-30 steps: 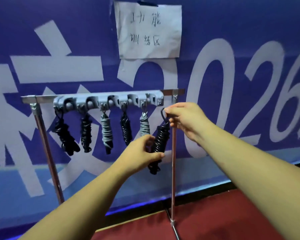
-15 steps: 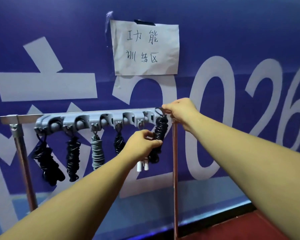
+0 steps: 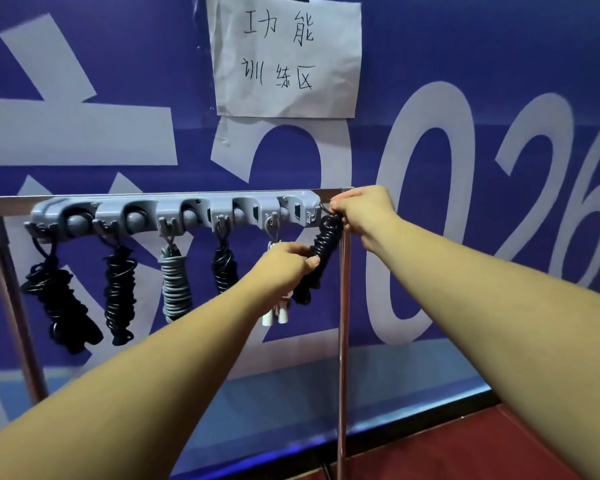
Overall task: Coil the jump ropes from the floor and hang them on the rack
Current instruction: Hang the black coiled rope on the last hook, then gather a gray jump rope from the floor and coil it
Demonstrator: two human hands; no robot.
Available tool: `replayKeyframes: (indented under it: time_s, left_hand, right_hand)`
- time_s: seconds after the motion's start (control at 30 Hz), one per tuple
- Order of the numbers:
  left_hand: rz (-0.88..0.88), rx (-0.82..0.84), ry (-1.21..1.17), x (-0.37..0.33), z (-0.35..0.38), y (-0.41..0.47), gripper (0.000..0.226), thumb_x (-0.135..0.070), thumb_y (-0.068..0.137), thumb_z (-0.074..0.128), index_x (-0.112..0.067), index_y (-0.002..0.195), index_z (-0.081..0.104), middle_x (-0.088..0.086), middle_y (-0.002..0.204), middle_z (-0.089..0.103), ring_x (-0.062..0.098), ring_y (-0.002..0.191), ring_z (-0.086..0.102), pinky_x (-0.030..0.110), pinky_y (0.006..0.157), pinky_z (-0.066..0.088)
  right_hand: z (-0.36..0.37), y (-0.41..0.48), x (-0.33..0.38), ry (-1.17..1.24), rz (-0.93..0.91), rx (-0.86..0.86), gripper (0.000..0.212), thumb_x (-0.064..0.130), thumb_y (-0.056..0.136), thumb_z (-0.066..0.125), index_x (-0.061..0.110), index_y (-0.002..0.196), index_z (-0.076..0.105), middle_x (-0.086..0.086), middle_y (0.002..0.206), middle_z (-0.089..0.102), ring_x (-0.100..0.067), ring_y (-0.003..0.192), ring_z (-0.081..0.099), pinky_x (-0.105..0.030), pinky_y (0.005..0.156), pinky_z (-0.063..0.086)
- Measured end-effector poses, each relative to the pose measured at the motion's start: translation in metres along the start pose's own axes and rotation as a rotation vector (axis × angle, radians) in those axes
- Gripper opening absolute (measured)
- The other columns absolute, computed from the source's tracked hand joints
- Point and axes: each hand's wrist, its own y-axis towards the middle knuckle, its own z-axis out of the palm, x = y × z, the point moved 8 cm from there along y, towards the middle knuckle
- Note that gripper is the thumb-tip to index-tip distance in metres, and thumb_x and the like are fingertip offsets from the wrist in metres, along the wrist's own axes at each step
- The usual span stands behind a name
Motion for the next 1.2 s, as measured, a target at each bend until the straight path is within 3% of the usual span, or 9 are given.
replayKeyframes:
  time_s: [0.17, 0.37, 0.47, 0.63, 0.7, 0.8, 0.87, 1.0, 1.2]
  left_hand:
    - [-0.030, -0.023, -0.045, 0.013, -0.010, 0.010, 0.017, -0.007, 0.100, 0.052, 0.000, 0.106, 0.067, 0.029, 0.101, 0.070, 0.036, 0.080, 0.068, 0.040, 0.068, 0.053]
    - [-0.091, -0.017, -0.106, 0.044, -0.005, 0.013, 0.019, -0.008, 0.099, 0.051, -0.003, 0.096, 0.069, 0.022, 0.091, 0.073, 0.036, 0.085, 0.066, 0.045, 0.075, 0.043]
    - [-0.081, -0.030, -0.157, 0.048, -0.006, 0.018, 0.017, -0.011, 0.097, 0.055, -0.009, 0.097, 0.072, 0.020, 0.091, 0.075, 0.036, 0.087, 0.062, 0.045, 0.076, 0.041]
    - [-0.142, -0.001, -0.288, 0.077, 0.005, 0.008, 0.014, -0.013, 0.098, 0.057, -0.015, 0.108, 0.068, 0.011, 0.097, 0.074, 0.019, 0.078, 0.062, 0.027, 0.066, 0.046]
    - [-0.171, -0.035, -0.320, 0.092, 0.007, 0.001, 0.017, -0.014, 0.099, 0.056, -0.016, 0.114, 0.063, 0.004, 0.093, 0.068, 0.012, 0.070, 0.061, 0.022, 0.063, 0.047]
    - [-0.242, -0.034, -0.222, 0.126, 0.010, -0.016, 0.008, -0.018, 0.098, 0.057, -0.013, 0.101, 0.062, 0.007, 0.088, 0.064, 0.016, 0.070, 0.058, 0.028, 0.067, 0.046]
    - [-0.267, -0.025, -0.062, 0.158, 0.008, -0.029, 0.011, -0.019, 0.097, 0.058, -0.011, 0.093, 0.064, 0.008, 0.088, 0.068, 0.018, 0.070, 0.060, 0.030, 0.069, 0.047]
    - [-0.281, -0.024, 0.362, 0.228, -0.007, -0.065, 0.016, -0.022, 0.091, 0.058, -0.010, 0.087, 0.068, 0.007, 0.087, 0.074, 0.028, 0.081, 0.067, 0.035, 0.075, 0.052]
    - [-0.498, 0.108, 0.543, 0.351, -0.018, -0.155, 0.016, -0.021, 0.090, 0.058, -0.012, 0.084, 0.070, 0.010, 0.087, 0.073, 0.027, 0.084, 0.066, 0.033, 0.076, 0.049]
  right_hand:
    - [0.021, 0.009, -0.004, 0.027, 0.122, 0.157, 0.031, -0.010, 0.093, 0.043, 0.010, 0.073, 0.054, -0.009, 0.064, 0.047, -0.013, 0.052, 0.037, -0.020, 0.049, 0.036]
    - [0.033, 0.018, -0.029, 0.043, 0.175, 0.094, 0.028, -0.009, 0.091, 0.042, 0.005, 0.073, 0.057, -0.007, 0.059, 0.051, -0.008, 0.031, 0.040, -0.014, 0.034, 0.037]
    - [0.032, 0.019, -0.025, 0.033, 0.131, 0.060, 0.025, -0.010, 0.086, 0.050, 0.004, 0.068, 0.059, -0.007, 0.057, 0.051, -0.011, 0.039, 0.041, -0.016, 0.037, 0.037]
    - [0.027, 0.003, -0.042, -0.068, 0.068, 0.094, 0.006, 0.003, 0.087, 0.059, 0.007, 0.090, 0.062, -0.008, 0.074, 0.058, -0.019, 0.061, 0.054, -0.027, 0.052, 0.048]
    - [0.022, -0.014, -0.061, -0.148, 0.022, 0.025, 0.005, 0.011, 0.084, 0.060, 0.010, 0.079, 0.061, -0.007, 0.070, 0.053, -0.022, 0.061, 0.050, -0.031, 0.056, 0.043]
    - [0.021, -0.053, -0.110, -0.327, 0.004, -0.008, 0.034, 0.021, 0.084, 0.055, 0.017, 0.053, 0.042, -0.003, 0.056, 0.043, -0.024, 0.055, 0.039, -0.033, 0.056, 0.037]
    - [0.030, -0.083, -0.152, -0.396, 0.050, 0.071, 0.029, 0.027, 0.087, 0.055, 0.016, 0.060, 0.049, -0.003, 0.063, 0.053, -0.026, 0.064, 0.049, -0.035, 0.064, 0.043]
    - [0.064, -0.148, -0.243, -0.469, 0.160, 0.301, 0.026, 0.037, 0.089, 0.060, 0.015, 0.075, 0.060, 0.003, 0.069, 0.060, -0.020, 0.076, 0.057, -0.028, 0.066, 0.036]
    - [0.108, -0.248, -0.367, -0.543, 0.308, 0.482, 0.026, 0.037, 0.089, 0.062, 0.012, 0.083, 0.065, -0.005, 0.086, 0.068, -0.019, 0.081, 0.058, -0.025, 0.068, 0.036]
